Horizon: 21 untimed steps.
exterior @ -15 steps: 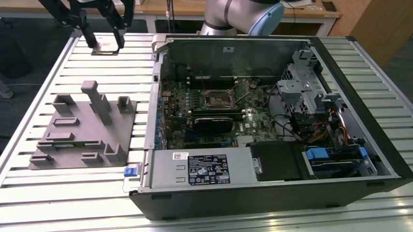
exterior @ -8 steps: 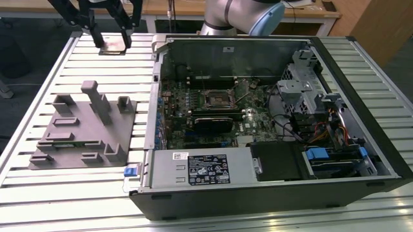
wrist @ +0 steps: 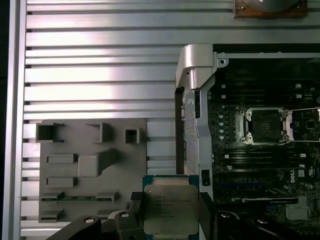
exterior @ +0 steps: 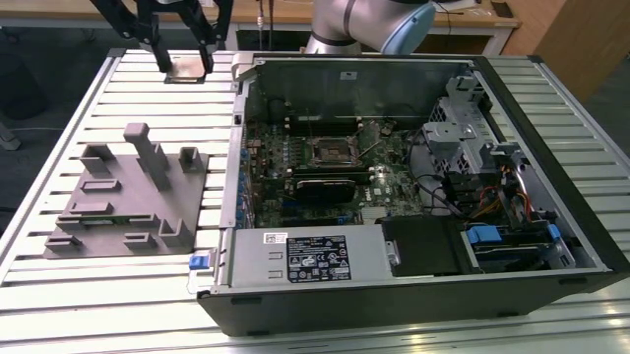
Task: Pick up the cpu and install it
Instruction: 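Pick up the cpu and move it towards the insertion slot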
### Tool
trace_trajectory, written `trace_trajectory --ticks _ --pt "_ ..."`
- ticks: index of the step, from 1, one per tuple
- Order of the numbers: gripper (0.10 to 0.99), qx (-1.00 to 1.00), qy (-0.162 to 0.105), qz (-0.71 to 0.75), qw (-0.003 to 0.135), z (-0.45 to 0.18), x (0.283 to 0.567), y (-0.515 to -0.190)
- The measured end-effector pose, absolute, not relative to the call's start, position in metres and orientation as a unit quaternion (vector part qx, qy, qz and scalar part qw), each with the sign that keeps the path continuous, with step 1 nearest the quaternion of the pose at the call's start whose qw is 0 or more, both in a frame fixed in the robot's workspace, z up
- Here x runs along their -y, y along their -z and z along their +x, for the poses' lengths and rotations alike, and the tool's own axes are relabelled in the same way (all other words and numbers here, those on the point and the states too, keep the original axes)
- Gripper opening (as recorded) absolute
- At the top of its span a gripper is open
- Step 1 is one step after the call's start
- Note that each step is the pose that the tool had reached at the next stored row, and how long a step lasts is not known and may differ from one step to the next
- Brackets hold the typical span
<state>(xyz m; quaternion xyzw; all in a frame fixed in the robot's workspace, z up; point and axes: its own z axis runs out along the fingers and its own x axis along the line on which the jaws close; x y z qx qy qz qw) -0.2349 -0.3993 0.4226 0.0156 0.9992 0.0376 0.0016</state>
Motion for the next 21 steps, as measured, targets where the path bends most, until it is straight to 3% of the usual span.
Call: trace_trajectory --ticks 21 --pt "0.529 -0.999 -0.038 0.016 0.002 -0.172 0.391 -0.422"
